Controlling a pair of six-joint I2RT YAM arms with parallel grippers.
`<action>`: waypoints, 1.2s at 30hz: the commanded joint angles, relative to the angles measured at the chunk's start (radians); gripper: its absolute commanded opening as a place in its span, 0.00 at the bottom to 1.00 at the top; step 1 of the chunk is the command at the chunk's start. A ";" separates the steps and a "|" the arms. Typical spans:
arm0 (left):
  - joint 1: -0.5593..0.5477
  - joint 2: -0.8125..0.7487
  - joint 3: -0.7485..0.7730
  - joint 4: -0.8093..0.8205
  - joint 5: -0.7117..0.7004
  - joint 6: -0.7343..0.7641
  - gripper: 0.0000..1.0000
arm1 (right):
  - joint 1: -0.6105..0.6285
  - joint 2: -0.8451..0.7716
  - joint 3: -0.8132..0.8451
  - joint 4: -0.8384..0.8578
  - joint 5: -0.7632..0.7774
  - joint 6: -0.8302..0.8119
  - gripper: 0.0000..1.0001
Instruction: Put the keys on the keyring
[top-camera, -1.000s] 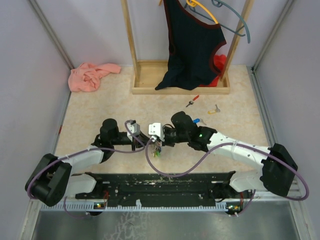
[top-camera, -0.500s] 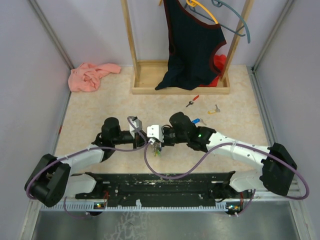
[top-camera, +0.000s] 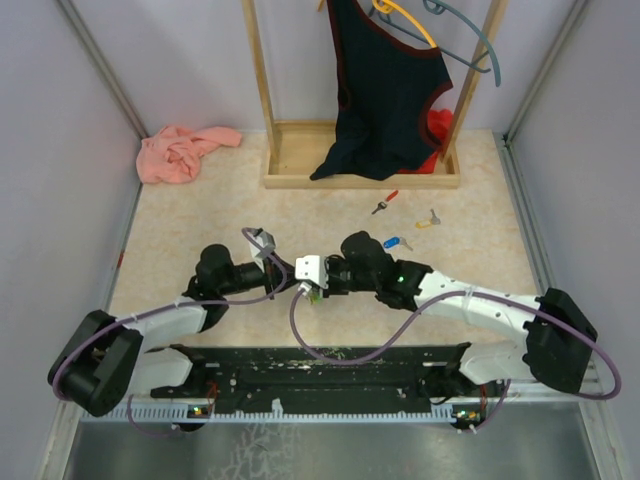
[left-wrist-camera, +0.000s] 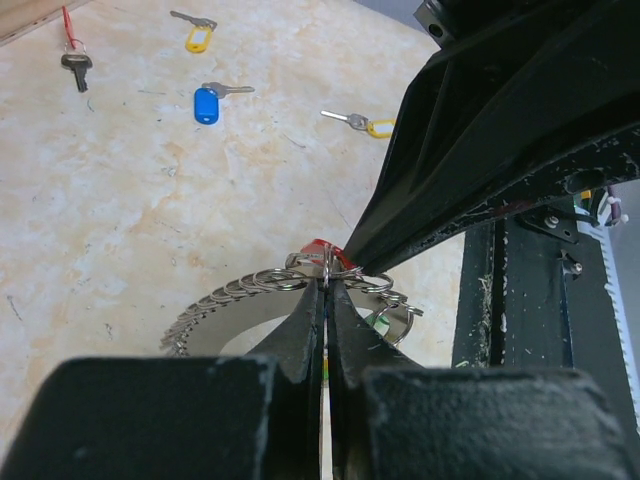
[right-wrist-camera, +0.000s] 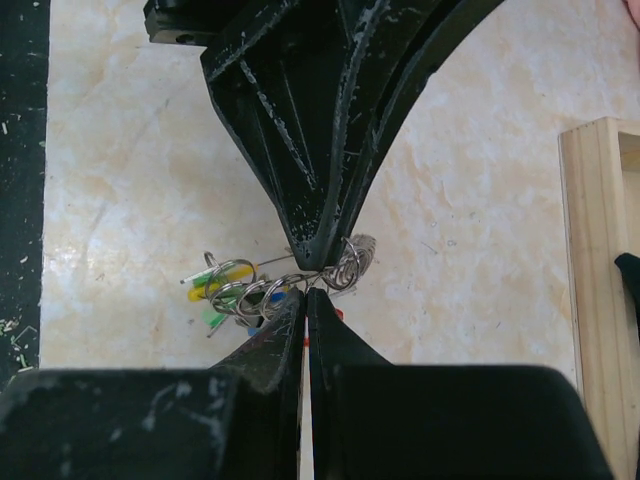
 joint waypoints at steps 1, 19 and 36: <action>0.005 -0.033 -0.033 0.220 -0.021 -0.075 0.01 | 0.019 -0.043 -0.056 0.072 0.048 0.053 0.00; 0.005 0.013 -0.043 0.300 0.058 -0.075 0.01 | -0.001 -0.103 -0.185 0.292 0.032 0.099 0.09; 0.004 0.029 -0.035 0.272 0.062 -0.066 0.01 | -0.011 -0.177 -0.198 0.315 0.018 0.099 0.22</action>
